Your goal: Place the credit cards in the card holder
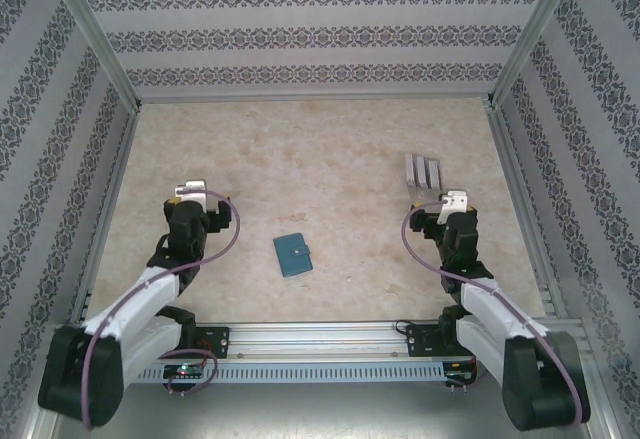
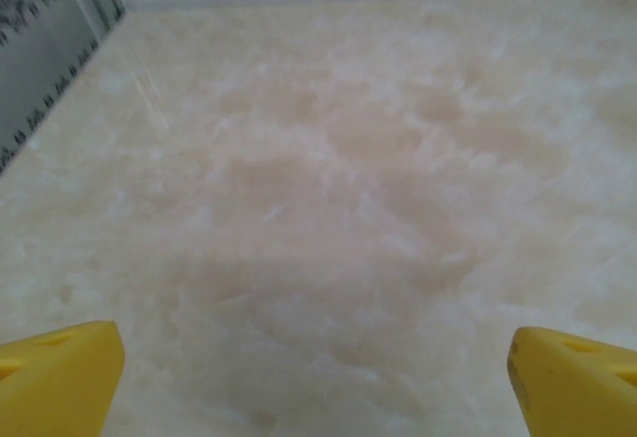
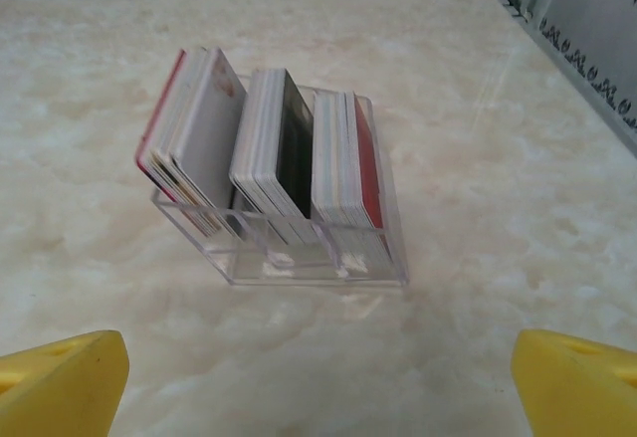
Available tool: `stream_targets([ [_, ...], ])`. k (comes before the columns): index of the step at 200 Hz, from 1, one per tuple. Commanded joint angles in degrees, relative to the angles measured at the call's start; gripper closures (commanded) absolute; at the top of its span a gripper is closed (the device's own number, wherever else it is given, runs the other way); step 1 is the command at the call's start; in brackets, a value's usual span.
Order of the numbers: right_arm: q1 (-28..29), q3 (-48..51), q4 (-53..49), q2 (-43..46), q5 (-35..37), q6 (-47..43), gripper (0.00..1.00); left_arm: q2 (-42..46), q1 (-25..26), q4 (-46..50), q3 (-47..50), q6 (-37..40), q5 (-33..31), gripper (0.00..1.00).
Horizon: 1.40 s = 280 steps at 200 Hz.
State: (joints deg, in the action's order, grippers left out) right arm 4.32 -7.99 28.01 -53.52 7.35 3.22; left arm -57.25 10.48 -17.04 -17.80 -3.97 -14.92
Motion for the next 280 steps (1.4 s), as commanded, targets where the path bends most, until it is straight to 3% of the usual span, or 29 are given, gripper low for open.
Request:
stream_targets([
  [1,-1.25,-0.46,14.27,-5.13,-3.17,-1.84,0.02,-5.52,-2.16,-11.59,-1.1,3.08,4.05,0.01],
  [43,-4.4,-4.25,26.81,-19.67,-7.02,-0.17,0.02,-16.04,-5.61,-26.29,-0.29,4.89,9.04,0.01],
  [73,-5.43,-6.1,42.21,-36.02,-7.79,0.97,0.02,-21.15,-6.77,-29.03,-1.34,5.29,10.26,0.01],
  [89,-5.45,-7.96,30.44,-31.17,-6.77,0.64,0.02,-23.2,-7.61,-33.52,-0.35,4.63,9.4,0.01],
  [104,-5.37,-7.13,36.68,-34.01,-6.11,0.91,0.02,-28.44,-8.19,-37.51,-0.44,3.88,9.44,0.0],
  [115,-5.37,-8.93,32.02,-33.37,-6.99,0.48,0.02,-33.95,-8.2,-42.46,-1.74,4.78,9.72,0.0],
  [127,-5.19,-11.28,26.74,-32.55,-7.98,-0.17,0.02,-31.05,-8.26,-30.74,-4.81,4.05,10.32,0.0],
  [137,-5.02,-11.35,27.16,-33.37,-8.82,-0.51,0.02,-33.12,-8.46,-36.96,-3.67,4.29,9.89,0.01],
  [166,-4.42,-13.9,23.58,-33.02,-7.37,-0.9,0.02,-31.76,-8.37,-33.02,-4.26,3.76,9.09,0.0],
  [280,-2.95,-14.15,22.88,-32.88,-4.94,-2.03,0.02,-32.05,-8.39,-32.62,-4.86,3.88,9.43,0.01],
])
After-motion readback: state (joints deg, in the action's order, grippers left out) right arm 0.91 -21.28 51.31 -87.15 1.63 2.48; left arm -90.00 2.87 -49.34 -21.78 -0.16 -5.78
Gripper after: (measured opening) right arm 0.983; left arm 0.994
